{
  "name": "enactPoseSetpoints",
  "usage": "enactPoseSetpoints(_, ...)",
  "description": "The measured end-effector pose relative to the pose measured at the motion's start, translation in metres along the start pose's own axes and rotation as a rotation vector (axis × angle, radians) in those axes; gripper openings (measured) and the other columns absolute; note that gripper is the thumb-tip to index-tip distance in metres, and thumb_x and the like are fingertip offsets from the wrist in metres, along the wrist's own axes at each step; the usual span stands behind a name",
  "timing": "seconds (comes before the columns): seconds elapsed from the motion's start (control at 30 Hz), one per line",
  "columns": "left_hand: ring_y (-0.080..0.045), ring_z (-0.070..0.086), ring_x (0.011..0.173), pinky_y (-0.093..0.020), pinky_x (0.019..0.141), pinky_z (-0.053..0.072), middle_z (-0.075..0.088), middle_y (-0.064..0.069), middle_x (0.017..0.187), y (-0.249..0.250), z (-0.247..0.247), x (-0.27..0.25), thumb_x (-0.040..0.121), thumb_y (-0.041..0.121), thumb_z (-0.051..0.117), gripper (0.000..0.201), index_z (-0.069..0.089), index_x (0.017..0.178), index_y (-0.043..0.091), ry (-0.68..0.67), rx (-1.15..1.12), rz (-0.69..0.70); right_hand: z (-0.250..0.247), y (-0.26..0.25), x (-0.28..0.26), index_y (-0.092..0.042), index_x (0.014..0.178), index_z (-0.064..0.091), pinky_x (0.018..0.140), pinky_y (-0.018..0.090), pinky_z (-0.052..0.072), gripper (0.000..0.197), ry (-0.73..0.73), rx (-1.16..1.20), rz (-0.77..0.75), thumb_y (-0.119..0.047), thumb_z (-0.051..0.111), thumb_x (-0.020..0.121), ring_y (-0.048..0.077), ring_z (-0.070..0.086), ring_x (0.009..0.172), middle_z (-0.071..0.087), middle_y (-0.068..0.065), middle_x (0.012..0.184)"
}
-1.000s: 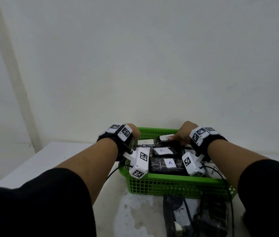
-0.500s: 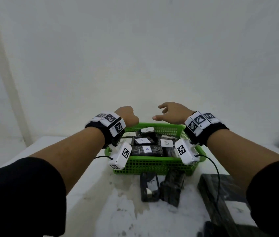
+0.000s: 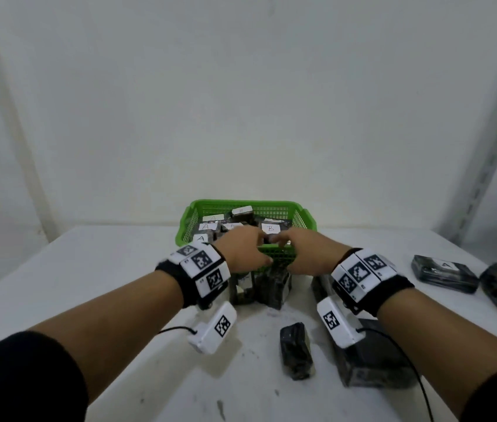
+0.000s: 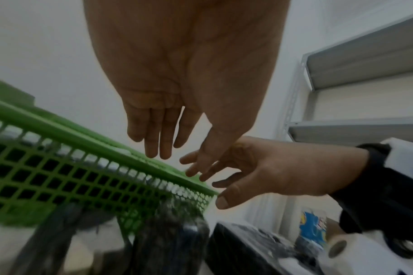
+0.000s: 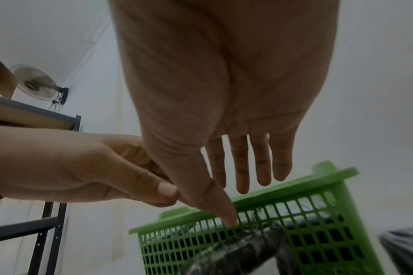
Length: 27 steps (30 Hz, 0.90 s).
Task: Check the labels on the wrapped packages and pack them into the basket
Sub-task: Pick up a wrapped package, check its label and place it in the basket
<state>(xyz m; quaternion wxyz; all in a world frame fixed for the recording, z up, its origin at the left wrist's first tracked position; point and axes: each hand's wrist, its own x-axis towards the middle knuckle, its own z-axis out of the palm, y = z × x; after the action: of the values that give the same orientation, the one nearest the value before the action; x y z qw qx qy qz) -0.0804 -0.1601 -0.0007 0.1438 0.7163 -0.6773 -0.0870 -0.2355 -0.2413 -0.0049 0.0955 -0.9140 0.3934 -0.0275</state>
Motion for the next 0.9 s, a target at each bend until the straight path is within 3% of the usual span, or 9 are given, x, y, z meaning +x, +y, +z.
enactPoseSetpoints(0.13,-0.024,0.064,0.085,-0.03,0.069,0.051,0.069,-0.008,0.096,0.015,0.027,-0.007,0.087,0.036,0.07,0.037,0.069,0.11,0.007,-0.063,0.037,0.013,0.007,0.007,-0.007,-0.024,0.147,0.058,0.101,0.034,0.051,0.072,-0.071,-0.053,0.025,-0.006,0.079,0.08,0.026,0.061,0.126,0.064,0.004,0.14)
enactPoseSetpoints(0.27,-0.021,0.057,0.078,-0.03,0.067,0.049,0.066,-0.01,0.091,0.024,0.047,0.002,0.086,0.042,0.072,0.04,0.07,0.105,0.006,-0.132,0.102,-0.065,0.01,0.008,-0.004,-0.027,0.148,0.057,0.106,0.037,0.05,0.073,-0.131,-0.083,0.002,-0.01,0.083,0.081,0.024,0.06,0.128,0.063,0.0,0.144)
enactPoseSetpoints(0.4,-0.018,0.05,0.062,-0.027,0.052,0.039,0.049,-0.001,0.066,0.025,0.05,0.011,0.083,0.031,0.074,0.029,0.055,0.074,0.012,-0.084,0.028,-0.142,0.01,0.008,0.002,-0.023,0.145,0.06,0.099,0.031,0.05,0.066,-0.151,-0.043,-0.013,-0.009,0.082,0.084,0.022,0.064,0.123,0.067,0.001,0.14)
enactPoseSetpoints(0.47,-0.014,0.048,0.055,-0.024,0.047,0.036,0.051,0.0,0.061,0.019,0.044,0.012,0.08,0.031,0.076,0.03,0.057,0.068,0.011,-0.064,-0.089,-0.149,0.006,0.013,0.002,-0.022,0.141,0.064,0.093,0.026,0.048,0.06,-0.115,0.048,-0.011,-0.009,0.082,0.085,0.019,0.065,0.119,0.07,0.001,0.136)
enactPoseSetpoints(0.53,-0.014,0.059,0.061,-0.026,0.055,0.049,0.065,-0.001,0.069,0.008,0.034,0.008,0.079,0.035,0.076,0.024,0.072,0.083,0.012,-0.058,-0.277,-0.113,0.002,0.02,-0.001,-0.022,0.137,0.066,0.093,0.026,0.049,0.054,-0.054,0.175,-0.002,-0.017,0.083,0.086,0.015,0.065,0.112,0.07,0.0,0.132)
enactPoseSetpoints(0.6,-0.016,0.071,0.082,-0.033,0.077,0.058,0.076,-0.002,0.092,-0.004,0.024,0.001,0.08,0.032,0.077,0.028,0.076,0.105,0.019,-0.032,-0.489,-0.08,-0.002,0.025,-0.005,-0.026,0.134,0.067,0.099,0.031,0.053,0.051,0.008,0.356,-0.002,-0.023,0.085,0.086,0.014,0.067,0.109,0.07,-0.003,0.127)
enactPoseSetpoints(0.67,-0.014,0.073,0.085,-0.03,0.076,0.061,0.077,0.0,0.098,-0.014,0.017,-0.007,0.084,0.023,0.077,0.029,0.073,0.112,0.022,0.01,-0.717,-0.046,-0.005,0.026,-0.01,-0.028,0.133,0.067,0.1,0.031,0.054,0.049,0.058,0.549,-0.03,-0.022,0.084,0.087,0.01,0.068,0.11,0.071,-0.006,0.123)
enactPoseSetpoints(0.73,-0.012,0.074,0.086,-0.028,0.074,0.061,0.076,-0.002,0.101,-0.019,0.012,-0.015,0.088,0.014,0.074,0.03,0.071,0.117,0.018,0.074,-0.932,-0.024,-0.006,0.021,-0.016,-0.026,0.132,0.067,0.093,0.024,0.056,0.046,0.104,0.725,-0.064,-0.021,0.082,0.089,0.006,0.069,0.11,0.072,-0.005,0.121)
enactPoseSetpoints(0.9,-0.031,0.071,0.109,-0.044,0.094,0.057,0.074,-0.012,0.117,-0.033,0.013,-0.032,0.079,0.018,0.075,0.049,0.064,0.125,0.005,0.214,-1.336,-0.007,0.006,-0.008,-0.024,-0.022,0.112,0.073,0.066,0.015,0.057,0.03,0.322,1.075,-0.063,-0.017,0.085,0.085,0.007,0.076,0.089,0.078,0.0,0.105)
